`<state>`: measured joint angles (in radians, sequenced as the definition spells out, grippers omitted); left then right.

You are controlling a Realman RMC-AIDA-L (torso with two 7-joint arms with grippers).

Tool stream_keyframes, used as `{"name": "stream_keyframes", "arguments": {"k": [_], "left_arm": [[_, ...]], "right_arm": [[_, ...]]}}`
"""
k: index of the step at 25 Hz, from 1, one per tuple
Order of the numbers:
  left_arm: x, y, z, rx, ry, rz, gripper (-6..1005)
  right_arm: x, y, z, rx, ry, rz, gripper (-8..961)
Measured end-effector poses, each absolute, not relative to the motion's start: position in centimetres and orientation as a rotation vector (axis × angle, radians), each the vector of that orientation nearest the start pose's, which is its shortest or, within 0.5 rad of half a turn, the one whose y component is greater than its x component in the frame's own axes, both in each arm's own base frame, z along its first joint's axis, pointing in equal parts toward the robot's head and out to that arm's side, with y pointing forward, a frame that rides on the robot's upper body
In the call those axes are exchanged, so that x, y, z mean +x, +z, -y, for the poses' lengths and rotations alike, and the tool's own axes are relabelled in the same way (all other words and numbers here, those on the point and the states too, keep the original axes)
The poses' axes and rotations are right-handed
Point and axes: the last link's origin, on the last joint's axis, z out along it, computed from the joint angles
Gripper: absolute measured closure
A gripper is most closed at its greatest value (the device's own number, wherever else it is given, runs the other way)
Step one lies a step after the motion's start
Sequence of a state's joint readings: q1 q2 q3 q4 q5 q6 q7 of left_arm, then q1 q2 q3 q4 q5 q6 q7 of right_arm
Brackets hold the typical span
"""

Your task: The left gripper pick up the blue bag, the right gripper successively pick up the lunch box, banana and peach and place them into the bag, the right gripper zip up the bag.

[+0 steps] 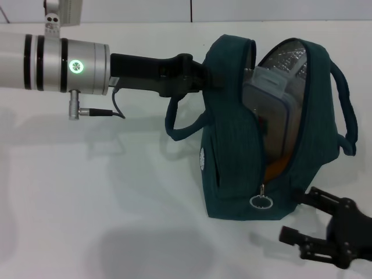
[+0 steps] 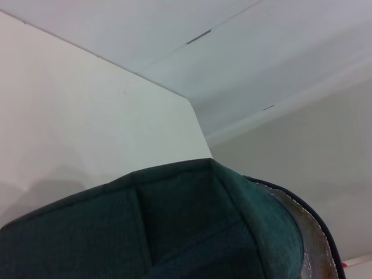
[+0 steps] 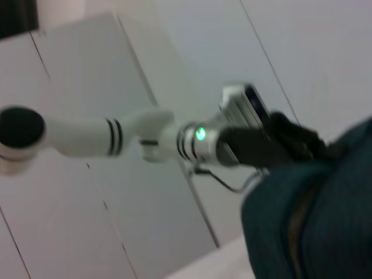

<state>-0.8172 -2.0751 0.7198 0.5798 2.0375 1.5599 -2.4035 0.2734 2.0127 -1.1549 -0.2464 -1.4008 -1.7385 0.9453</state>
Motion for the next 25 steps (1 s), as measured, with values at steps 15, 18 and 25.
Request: {"name": "stream_keyframes", "arguments": {"k": [15,18,25], "left_arm": [[-16.7,-2.0,-37.9,-2.609,-0.767,1.842,954],[-16.7,-2.0,-37.8,-2.611,-0.767,1.843,954],[-16.7,-2.0,-37.8,-2.614,-0.770,1.844,952]], "right_arm": [[29.4,-5.5,-22.8,-2.742,1.031,-0.644,111],[29.1,-5.6,-23.0,-2.763,1.029,-0.636,111],[28.9,-5.9,-23.4,-2.789,1.011,-0.679,121]]}}
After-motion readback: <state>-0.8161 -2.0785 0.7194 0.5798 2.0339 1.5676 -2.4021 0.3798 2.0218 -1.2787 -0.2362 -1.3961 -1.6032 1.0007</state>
